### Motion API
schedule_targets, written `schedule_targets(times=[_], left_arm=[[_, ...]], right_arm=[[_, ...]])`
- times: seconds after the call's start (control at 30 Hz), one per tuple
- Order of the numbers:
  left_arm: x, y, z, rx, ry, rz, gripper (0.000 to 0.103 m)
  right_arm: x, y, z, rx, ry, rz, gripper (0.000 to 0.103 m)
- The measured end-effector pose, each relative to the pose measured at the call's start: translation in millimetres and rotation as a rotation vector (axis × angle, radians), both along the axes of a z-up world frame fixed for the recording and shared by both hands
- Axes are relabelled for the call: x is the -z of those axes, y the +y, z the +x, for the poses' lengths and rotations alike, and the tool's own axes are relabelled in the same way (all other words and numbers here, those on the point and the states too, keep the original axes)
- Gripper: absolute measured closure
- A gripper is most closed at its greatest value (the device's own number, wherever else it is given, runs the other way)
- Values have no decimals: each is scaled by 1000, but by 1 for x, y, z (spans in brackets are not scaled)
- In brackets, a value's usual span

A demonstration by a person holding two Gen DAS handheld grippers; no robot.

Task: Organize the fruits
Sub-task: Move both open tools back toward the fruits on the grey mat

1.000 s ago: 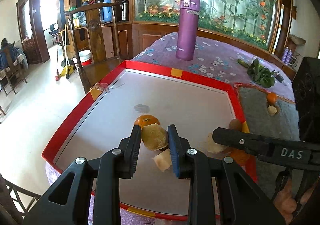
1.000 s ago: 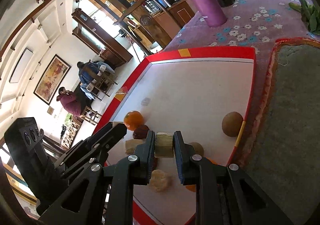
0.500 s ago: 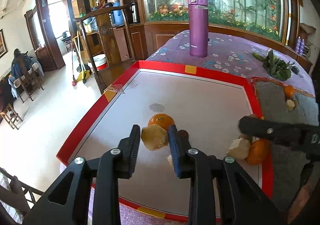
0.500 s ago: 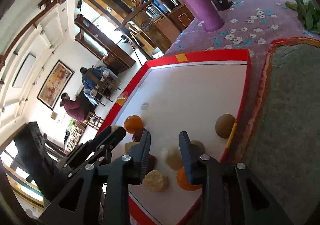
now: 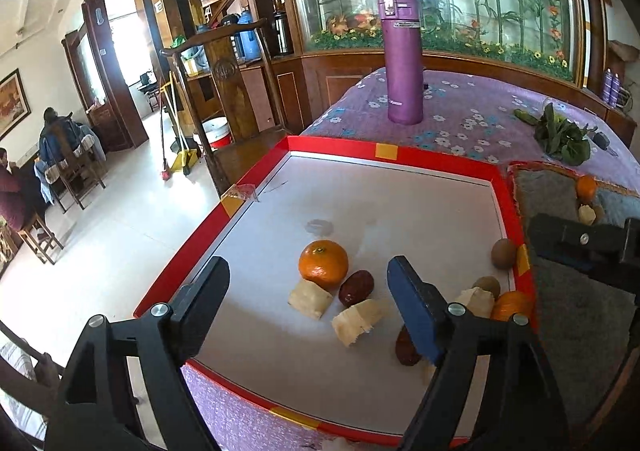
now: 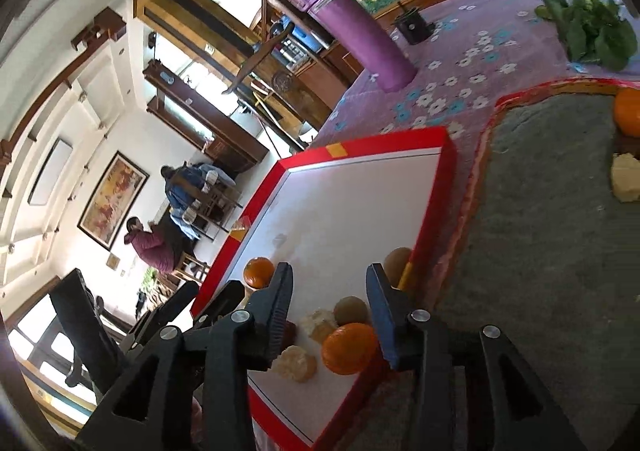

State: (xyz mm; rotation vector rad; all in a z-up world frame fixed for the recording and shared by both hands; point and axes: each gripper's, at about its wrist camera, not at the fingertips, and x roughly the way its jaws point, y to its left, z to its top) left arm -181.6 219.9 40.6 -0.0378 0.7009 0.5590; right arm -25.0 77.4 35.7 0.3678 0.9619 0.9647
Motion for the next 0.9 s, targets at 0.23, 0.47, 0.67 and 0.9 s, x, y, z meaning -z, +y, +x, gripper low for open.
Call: schedule_targets(times=[0.23, 0.47, 0.67, 0.9], left_arm=[[-8, -20, 4, 33, 0, 31, 21], [-17, -44, 14, 77, -3, 60, 21], [-23, -60, 24, 109, -1, 73, 21], [-23, -84, 39, 155, 23, 104, 20]], right_arm=[[-8, -35, 10, 62, -3, 42, 59], [-21, -79, 24, 145, -14, 91, 57], [-26, -114, 35, 216, -18, 107, 56], [-31, -150, 45, 275, -32, 99, 52]])
